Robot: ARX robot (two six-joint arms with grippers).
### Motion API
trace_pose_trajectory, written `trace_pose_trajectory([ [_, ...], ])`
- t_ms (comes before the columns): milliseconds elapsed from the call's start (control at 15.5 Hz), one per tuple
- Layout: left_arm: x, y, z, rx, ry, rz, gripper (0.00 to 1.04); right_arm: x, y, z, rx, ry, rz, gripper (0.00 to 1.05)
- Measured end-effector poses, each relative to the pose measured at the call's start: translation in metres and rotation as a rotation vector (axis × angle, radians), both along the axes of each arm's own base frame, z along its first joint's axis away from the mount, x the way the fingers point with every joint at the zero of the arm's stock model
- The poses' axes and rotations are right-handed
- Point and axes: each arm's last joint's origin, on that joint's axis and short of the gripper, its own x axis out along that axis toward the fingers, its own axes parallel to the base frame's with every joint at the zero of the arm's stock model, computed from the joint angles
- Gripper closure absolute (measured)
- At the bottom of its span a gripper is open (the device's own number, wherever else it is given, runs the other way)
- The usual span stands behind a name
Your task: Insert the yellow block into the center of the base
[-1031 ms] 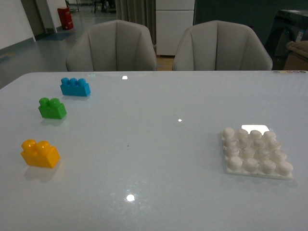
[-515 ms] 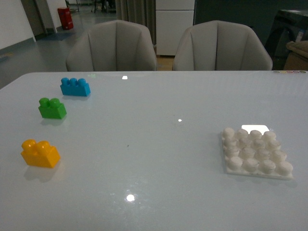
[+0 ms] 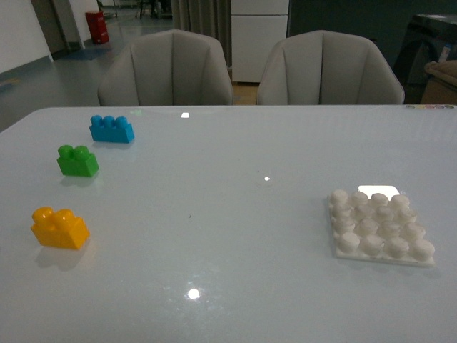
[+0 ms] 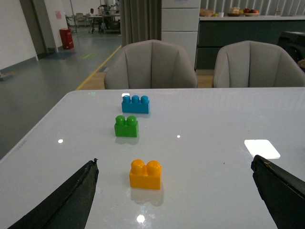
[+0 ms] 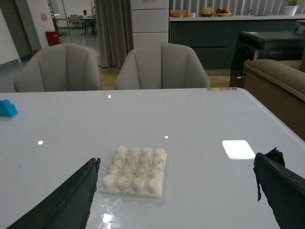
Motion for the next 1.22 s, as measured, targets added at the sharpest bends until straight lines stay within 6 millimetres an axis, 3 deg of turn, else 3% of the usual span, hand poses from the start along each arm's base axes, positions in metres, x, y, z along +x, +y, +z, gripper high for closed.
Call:
trace_pose_trajectory([
  [1224,0.0,0.0,0.0,0.0,0.0,0.0,0.07,0.0,0.0,0.0,0.0,0.0,0.0,0.06],
])
